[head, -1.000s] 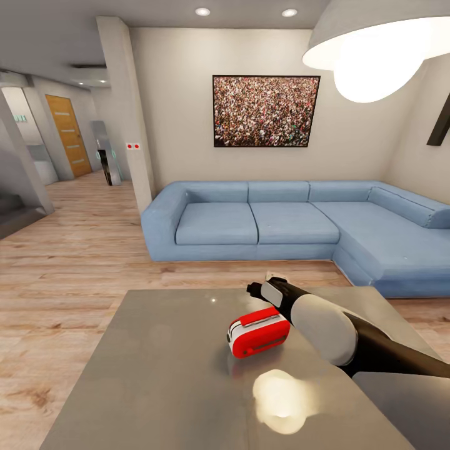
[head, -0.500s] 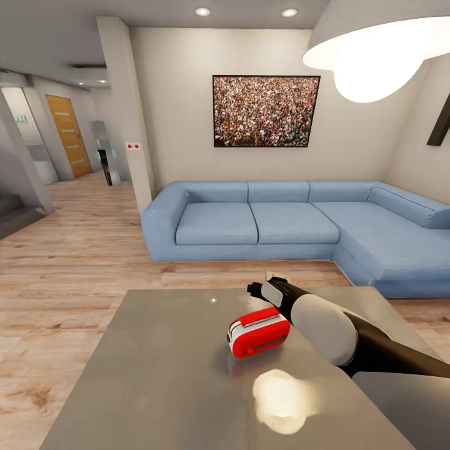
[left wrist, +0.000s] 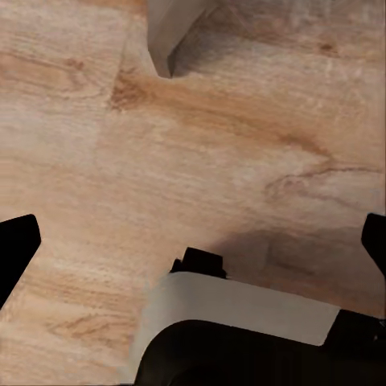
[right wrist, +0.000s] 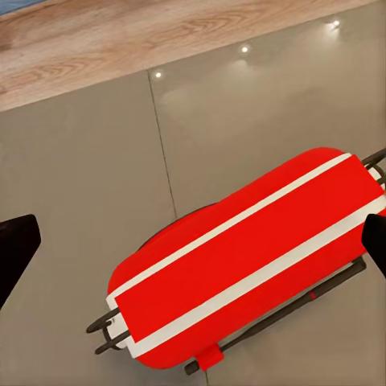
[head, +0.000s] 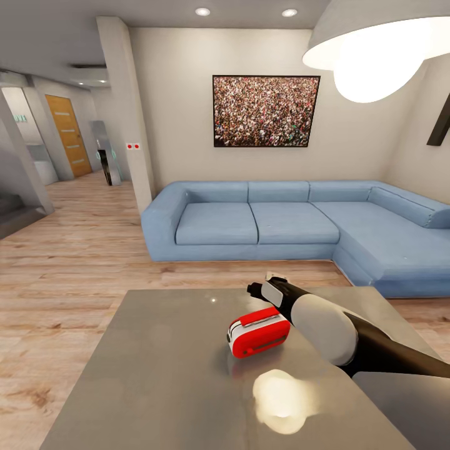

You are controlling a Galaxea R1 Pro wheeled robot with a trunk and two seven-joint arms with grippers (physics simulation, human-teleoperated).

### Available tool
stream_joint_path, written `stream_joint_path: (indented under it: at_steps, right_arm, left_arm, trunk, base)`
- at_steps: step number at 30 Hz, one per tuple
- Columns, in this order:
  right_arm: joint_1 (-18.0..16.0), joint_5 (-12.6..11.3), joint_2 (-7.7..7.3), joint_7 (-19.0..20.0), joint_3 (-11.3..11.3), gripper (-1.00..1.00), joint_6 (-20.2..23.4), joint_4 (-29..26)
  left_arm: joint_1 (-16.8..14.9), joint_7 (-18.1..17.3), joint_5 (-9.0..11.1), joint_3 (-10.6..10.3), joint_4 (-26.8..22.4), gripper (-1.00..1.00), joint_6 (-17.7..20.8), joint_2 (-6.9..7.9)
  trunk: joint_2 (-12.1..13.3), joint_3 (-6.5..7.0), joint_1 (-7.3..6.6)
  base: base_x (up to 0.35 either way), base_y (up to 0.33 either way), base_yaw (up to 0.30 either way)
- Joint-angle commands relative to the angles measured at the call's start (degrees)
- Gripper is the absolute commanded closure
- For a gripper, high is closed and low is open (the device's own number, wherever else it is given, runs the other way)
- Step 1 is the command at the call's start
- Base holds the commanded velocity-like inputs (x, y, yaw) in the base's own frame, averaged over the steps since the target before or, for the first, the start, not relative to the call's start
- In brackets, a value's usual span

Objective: Turn on the radio receiver that's on the table in the living room.

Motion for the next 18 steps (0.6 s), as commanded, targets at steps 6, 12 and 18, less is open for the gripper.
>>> stream_joint_path:
  at_steps: [6,12,18]
  right_arm:
    - [0.0,0.0,0.03,0.0,0.0,-1.0,0.0,0.01]
    - [0.0,0.0,0.03,0.01,0.02,-1.0,0.0,0.0]
    - [0.0,0.0,0.04,0.0,0.01,-1.0,0.0,0.0]
  left_arm:
    - [0.02,-0.09,0.22,-0.02,-14.92,-1.0,8.71,1.38]
    - [0.02,-0.1,0.33,-0.09,-31.74,-1.0,21.74,0.68]
    - [0.02,-0.1,0.34,-0.1,-40.33,-1.0,25.58,0.43]
  trunk:
    - [0.0,0.0,0.0]
    - [0.0,0.0,0.0]
    - [0.0,0.0,0.0]
  base:
    - [0.0,0.0,0.0]
    - [0.0,0.0,0.0]
    - [0.0,0.0,0.0]
